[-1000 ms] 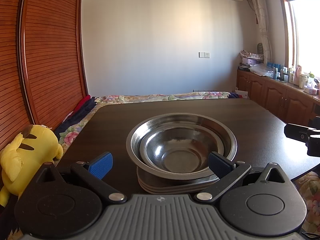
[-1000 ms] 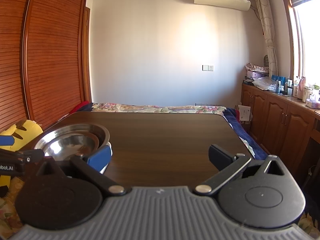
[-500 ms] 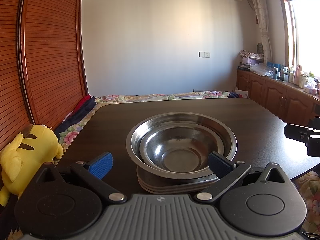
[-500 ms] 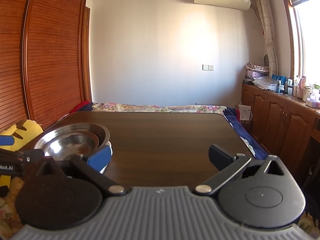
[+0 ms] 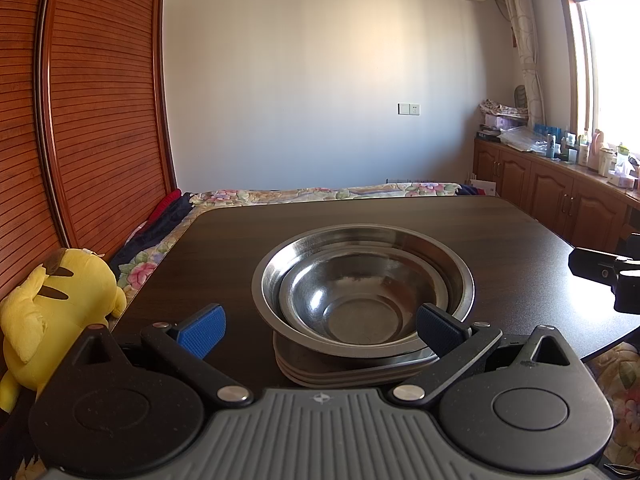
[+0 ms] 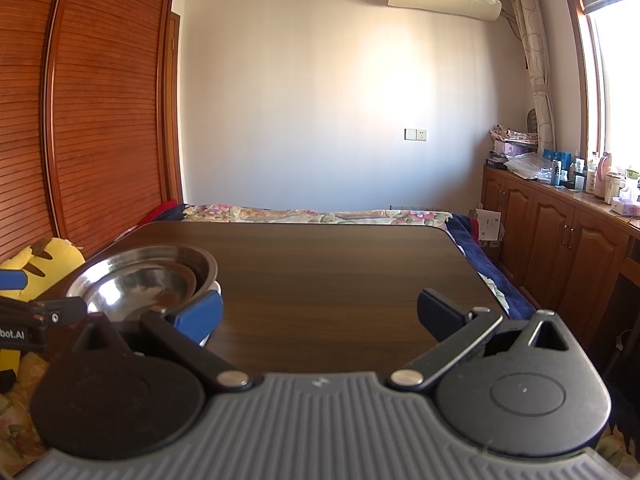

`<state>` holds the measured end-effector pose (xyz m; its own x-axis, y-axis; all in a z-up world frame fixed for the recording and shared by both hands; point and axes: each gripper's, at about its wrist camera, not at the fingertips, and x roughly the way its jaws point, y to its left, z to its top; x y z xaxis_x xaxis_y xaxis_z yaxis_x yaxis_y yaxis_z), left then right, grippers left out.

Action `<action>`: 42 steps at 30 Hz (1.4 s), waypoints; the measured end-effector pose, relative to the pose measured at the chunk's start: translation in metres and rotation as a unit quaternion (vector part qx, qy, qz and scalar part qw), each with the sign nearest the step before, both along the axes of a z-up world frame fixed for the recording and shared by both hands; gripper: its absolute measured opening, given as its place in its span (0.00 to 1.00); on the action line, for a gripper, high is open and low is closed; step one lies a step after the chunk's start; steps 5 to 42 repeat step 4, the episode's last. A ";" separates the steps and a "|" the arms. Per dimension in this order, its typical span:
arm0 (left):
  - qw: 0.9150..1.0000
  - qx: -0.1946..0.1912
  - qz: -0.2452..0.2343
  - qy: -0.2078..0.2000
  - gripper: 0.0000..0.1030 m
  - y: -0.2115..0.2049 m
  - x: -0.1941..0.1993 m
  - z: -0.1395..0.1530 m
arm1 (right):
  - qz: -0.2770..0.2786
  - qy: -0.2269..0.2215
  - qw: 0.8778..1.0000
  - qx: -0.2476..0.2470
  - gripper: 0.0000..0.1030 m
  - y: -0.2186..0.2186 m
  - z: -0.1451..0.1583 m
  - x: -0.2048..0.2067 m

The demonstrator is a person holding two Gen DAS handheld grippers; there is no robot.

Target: Organize plates and bowls

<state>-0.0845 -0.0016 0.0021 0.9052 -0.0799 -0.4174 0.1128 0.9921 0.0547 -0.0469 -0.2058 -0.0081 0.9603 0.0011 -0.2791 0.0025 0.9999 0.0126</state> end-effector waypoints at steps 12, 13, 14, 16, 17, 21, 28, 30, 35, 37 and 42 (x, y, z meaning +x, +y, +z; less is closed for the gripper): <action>1.000 0.000 0.000 0.000 1.00 0.000 0.000 0.000 | 0.000 0.000 1.000 -0.001 1.00 0.000 0.000 0.000; 1.000 0.000 0.000 0.000 1.00 0.000 0.000 0.000 | 0.000 0.000 1.000 -0.001 1.00 0.000 0.000 0.000; 1.000 0.000 0.000 0.000 1.00 0.000 0.000 0.000 | 0.000 0.000 1.000 -0.001 1.00 0.000 0.000 0.000; 1.000 0.000 0.000 0.000 1.00 0.000 0.000 0.000 | 0.000 0.000 1.000 -0.001 1.00 0.000 0.000 0.000; 1.000 0.000 0.000 0.000 1.00 0.000 0.000 0.000 | 0.000 0.000 1.000 -0.001 1.00 0.000 0.000 0.000; 1.000 0.000 0.000 0.000 1.00 0.000 0.000 0.000 | 0.000 0.000 1.000 -0.001 1.00 0.000 0.000 0.000; 1.000 0.000 0.000 0.000 1.00 0.000 0.000 0.000 | 0.000 0.000 1.000 -0.001 1.00 0.000 0.000 0.000; 1.000 0.000 0.000 0.000 1.00 0.000 0.000 0.000 | 0.000 0.000 1.000 -0.001 1.00 0.000 0.000 0.000; 1.000 0.000 0.000 0.000 1.00 0.000 0.000 0.000 | 0.000 0.000 1.000 -0.001 1.00 0.000 0.000 0.000; 1.000 0.000 0.000 0.000 1.00 0.000 0.000 0.000 | 0.000 0.000 1.000 -0.001 1.00 0.000 0.000 0.000; 1.000 0.000 0.000 0.000 1.00 0.000 0.000 0.000 | 0.000 0.000 1.000 -0.001 1.00 0.000 0.000 0.000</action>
